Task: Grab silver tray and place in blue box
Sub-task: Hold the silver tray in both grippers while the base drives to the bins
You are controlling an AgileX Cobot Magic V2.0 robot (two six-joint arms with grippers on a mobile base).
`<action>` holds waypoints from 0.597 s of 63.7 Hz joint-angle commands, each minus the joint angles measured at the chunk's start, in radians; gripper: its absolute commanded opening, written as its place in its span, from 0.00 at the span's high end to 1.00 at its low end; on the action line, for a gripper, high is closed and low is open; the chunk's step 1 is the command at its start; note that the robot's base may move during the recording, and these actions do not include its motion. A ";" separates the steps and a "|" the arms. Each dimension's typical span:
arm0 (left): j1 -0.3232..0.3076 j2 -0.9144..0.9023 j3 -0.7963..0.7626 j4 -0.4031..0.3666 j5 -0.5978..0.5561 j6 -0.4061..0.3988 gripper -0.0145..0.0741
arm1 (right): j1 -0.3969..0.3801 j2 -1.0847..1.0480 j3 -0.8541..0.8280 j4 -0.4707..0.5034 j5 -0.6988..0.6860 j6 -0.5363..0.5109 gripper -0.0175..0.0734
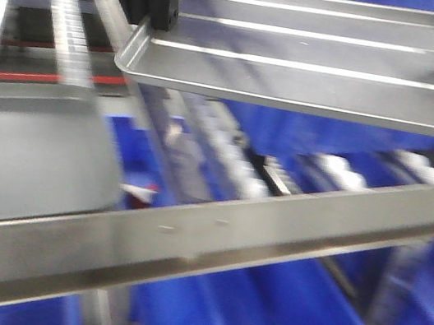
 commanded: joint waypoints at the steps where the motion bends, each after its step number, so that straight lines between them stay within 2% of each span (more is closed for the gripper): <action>1: -0.005 -0.041 -0.028 0.043 -0.015 0.010 0.95 | -0.001 -0.028 -0.036 -0.054 -0.019 -0.026 0.75; 38: -0.005 -0.041 -0.028 0.043 -0.015 0.010 0.95 | -0.001 -0.028 -0.036 -0.054 -0.019 -0.026 0.75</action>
